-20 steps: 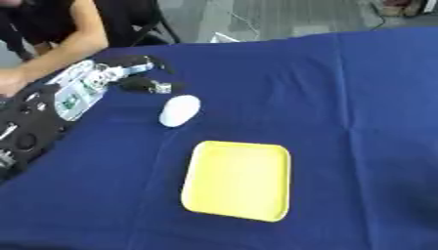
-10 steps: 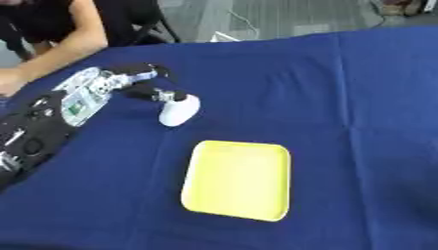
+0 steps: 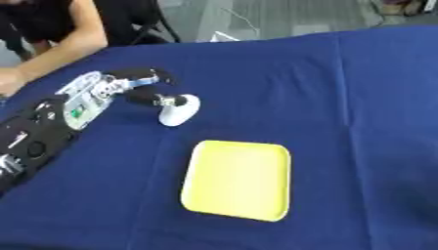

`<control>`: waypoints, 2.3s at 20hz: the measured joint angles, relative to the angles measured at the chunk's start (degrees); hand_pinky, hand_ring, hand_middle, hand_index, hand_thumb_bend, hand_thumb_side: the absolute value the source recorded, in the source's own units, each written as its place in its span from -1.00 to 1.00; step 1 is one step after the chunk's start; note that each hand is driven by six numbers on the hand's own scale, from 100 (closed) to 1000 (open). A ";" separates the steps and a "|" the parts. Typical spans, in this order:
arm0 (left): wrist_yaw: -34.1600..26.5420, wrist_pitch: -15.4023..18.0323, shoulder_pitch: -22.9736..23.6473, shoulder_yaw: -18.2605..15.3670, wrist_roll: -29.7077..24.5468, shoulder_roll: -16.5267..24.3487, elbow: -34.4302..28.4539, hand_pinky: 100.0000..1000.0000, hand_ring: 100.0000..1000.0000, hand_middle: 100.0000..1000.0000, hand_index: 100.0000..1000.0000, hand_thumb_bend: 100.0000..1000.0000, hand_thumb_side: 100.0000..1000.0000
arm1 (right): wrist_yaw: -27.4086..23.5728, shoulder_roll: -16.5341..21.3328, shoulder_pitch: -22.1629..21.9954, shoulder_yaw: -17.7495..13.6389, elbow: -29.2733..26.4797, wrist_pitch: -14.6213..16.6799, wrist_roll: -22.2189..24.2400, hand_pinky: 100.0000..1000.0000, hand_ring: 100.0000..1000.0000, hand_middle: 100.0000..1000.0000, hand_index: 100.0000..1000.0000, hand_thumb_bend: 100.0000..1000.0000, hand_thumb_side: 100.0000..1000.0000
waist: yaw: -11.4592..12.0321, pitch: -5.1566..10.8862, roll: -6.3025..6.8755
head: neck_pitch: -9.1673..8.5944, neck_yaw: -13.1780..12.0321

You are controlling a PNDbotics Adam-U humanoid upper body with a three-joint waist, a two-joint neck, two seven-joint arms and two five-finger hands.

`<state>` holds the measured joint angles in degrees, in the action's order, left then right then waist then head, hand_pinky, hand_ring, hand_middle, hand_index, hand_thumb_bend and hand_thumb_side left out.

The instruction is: Pick up objects on the table and place them in the box.

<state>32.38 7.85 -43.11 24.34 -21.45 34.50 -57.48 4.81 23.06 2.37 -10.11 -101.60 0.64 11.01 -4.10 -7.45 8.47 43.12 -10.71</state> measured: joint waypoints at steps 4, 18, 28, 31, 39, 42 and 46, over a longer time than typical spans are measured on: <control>0.51 0.49 0.01 0.00 0.00 -0.02 0.33 1.00 0.93 0.83 0.80 -0.03 1.00 | 0.00 0.00 0.01 0.00 0.03 -0.03 0.05 0.28 0.29 0.71 0.92 -1.00 0.68 | 0.00 -0.01 -0.01 | 0.00 0.00; 1.48 0.26 0.01 -0.32 1.20 -0.99 1.30 1.00 0.93 0.83 0.82 -0.08 1.00 | -0.01 0.00 0.13 0.00 0.28 0.10 0.34 0.28 0.29 0.71 0.92 -1.00 0.69 | 0.00 -0.05 -0.06 | 0.00 0.00; 3.04 0.02 -0.07 -0.51 2.17 -2.25 2.81 1.00 0.93 0.83 0.83 -0.10 1.00 | -0.03 -0.01 0.46 0.00 0.29 0.11 0.39 0.28 0.29 0.71 0.92 -1.00 0.69 | -0.03 -0.11 -0.10 | -0.01 0.00; 3.76 -0.02 -0.07 -0.79 2.67 -2.86 3.60 1.00 0.93 0.82 0.83 -0.10 1.00 | -0.03 -0.01 0.47 0.01 0.30 0.11 0.40 0.28 0.29 0.71 0.92 -1.00 0.69 | -0.04 -0.11 -0.10 | -0.01 -0.01; 5.13 0.27 -0.07 -1.30 3.40 -3.53 5.11 1.00 0.93 0.82 0.82 -0.12 1.00 | -0.04 -0.01 0.48 0.01 0.31 0.11 0.42 0.28 0.29 0.71 0.92 -1.00 0.69 | -0.06 -0.11 -0.10 | -0.01 -0.01; 5.54 0.44 -0.07 -1.42 3.57 -3.55 5.49 1.00 0.93 0.82 0.82 -0.16 1.00 | -0.04 -0.01 0.48 0.01 0.31 0.15 0.50 0.28 0.29 0.71 0.92 -1.00 0.70 | -0.06 -0.11 -0.10 | -0.01 -0.01; 6.18 0.47 -0.07 -1.44 3.60 -4.00 5.99 1.00 0.93 0.82 0.82 -0.16 1.00 | -0.04 -0.01 0.48 0.01 0.31 0.16 0.61 0.28 0.29 0.71 0.92 -1.00 0.70 | -0.06 -0.11 -0.10 | -0.01 -0.01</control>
<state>38.56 8.33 -43.18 22.90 -17.85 30.50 -51.48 4.78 23.05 2.85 -10.10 -101.28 0.81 11.62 -4.16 -7.56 8.37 43.12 -10.72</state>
